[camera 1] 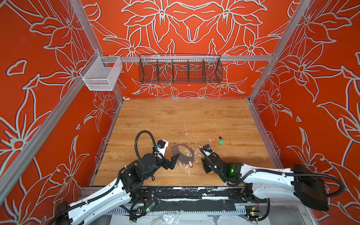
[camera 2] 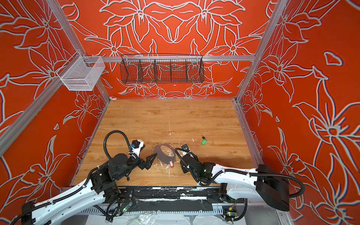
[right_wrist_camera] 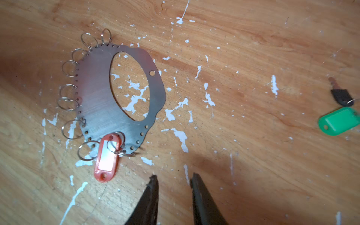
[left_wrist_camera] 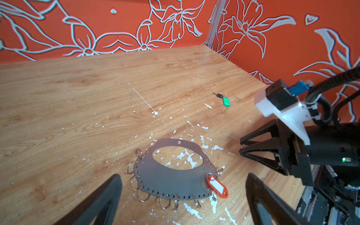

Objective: Attach keys to a key ring
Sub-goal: Place the keyring at the center of the table, then move the keyring to the center of the table.

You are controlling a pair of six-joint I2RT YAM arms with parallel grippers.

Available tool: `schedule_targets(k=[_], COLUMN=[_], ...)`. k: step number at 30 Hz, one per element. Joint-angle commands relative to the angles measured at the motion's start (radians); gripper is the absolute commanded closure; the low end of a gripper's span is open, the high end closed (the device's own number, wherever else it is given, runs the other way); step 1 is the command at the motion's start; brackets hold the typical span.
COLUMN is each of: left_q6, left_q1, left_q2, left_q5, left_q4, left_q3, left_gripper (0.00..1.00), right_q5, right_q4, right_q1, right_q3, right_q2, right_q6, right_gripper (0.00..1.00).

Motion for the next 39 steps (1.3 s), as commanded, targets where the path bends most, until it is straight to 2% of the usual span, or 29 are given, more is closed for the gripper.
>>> schedule_targets(k=[1,3,4,5,6,9,11,13,16,20,23,26,32,36,39], left_q6=[0.063,0.084,0.09,0.092,0.087,0.009,-0.056,-0.133,-0.26,-0.307,-0.319,-0.335,-0.361,-0.366,-0.363], left_q1=[0.004,0.004,0.004,0.004,0.004,0.004,0.004,0.005,0.004,0.003,0.003,0.003,0.001,-0.012,-0.037], left_q2=[0.04,0.073,0.088,0.107,0.125,0.174,0.193,0.196,0.171,0.124,0.095,0.089,0.126,0.197,0.287], left_q5=[0.017,0.031,0.041,0.061,0.079,0.1,0.142,0.174,0.171,0.12,0.098,0.107,0.111,0.127,0.126], left_q4=[0.041,0.048,0.048,0.047,0.045,0.019,0.013,0.014,0.035,0.037,0.046,0.099,0.128,0.122,0.085], left_q3=[0.005,0.003,0.002,0.001,0.002,0.007,0.002,-0.01,-0.055,-0.076,-0.101,-0.13,-0.118,-0.072,-0.004], left_gripper=[0.02,0.01,0.03,0.08,0.18,0.33,0.39,0.42,0.42,0.41,0.29,0.21,0.18,0.17,0.17], right_q5=[-0.024,-0.076,-0.094,-0.1,-0.108,-0.167,-0.189,-0.185,-0.166,-0.147,-0.094,-0.062,-0.022,0.021,0.042], right_q4=[0.063,0.13,0.148,0.158,0.165,0.211,0.211,0.191,0.172,0.144,0.106,0.089,0.103,0.111,0.093], right_q1=[0.013,0.022,0.024,0.027,0.027,0.027,0.027,0.027,0.027,0.028,0.028,0.028,0.027,0.027,0.027], right_q3=[-0.018,-0.019,-0.013,0.002,0.021,0.065,0.105,0.146,0.186,0.214,0.228,0.208,0.122,0.083,0.08], right_q2=[-0.009,0.024,0.044,0.067,0.095,0.185,0.245,0.304,0.372,0.423,0.439,0.41,0.308,0.272,0.269], right_q6=[-0.15,-0.229,-0.252,-0.259,-0.256,-0.269,-0.266,-0.26,-0.251,-0.245,-0.233,-0.222,-0.183,-0.157,-0.145], right_gripper=[0.62,0.6,0.59,0.6,0.6,0.61,0.6,0.56,0.52,0.46,0.46,0.5,0.6,0.76,0.77])
